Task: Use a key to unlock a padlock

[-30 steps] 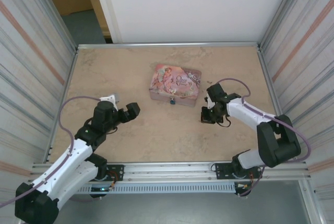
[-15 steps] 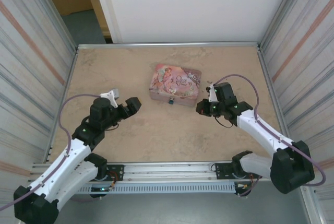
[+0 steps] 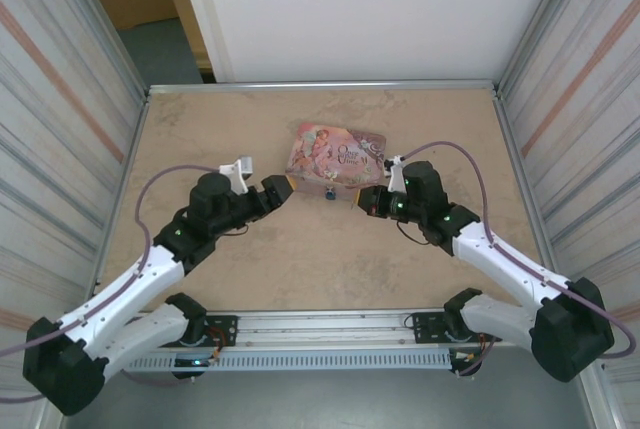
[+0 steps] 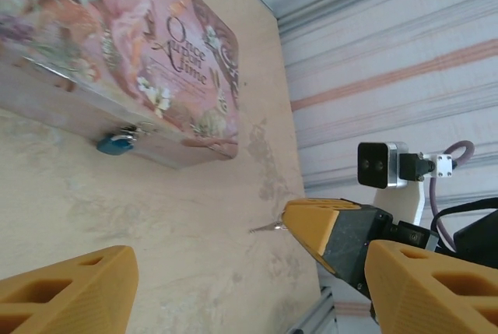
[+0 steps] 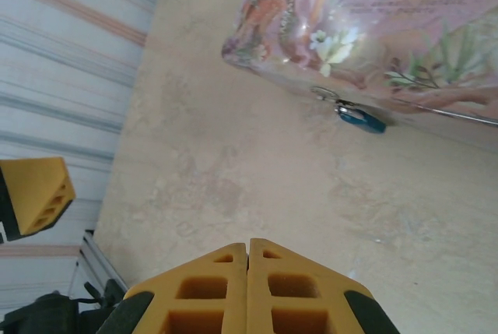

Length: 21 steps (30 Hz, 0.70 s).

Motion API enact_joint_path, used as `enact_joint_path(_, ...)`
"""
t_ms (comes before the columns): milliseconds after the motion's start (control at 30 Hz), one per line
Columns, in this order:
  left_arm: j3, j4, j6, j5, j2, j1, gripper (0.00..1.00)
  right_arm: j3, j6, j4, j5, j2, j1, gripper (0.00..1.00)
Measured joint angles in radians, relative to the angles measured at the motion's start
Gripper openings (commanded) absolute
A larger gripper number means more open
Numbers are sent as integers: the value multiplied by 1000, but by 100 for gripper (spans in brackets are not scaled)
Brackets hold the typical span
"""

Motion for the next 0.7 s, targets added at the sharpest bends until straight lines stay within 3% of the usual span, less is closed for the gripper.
enact_joint_path(333, 26, 101, -142, 0, 159, -54, 76, 2, 4, 45, 22, 24, 45, 0)
enact_joint_path(700, -1, 275, -587, -19, 242, -111, 75, 5, 3, 108, 56, 26, 74, 0)
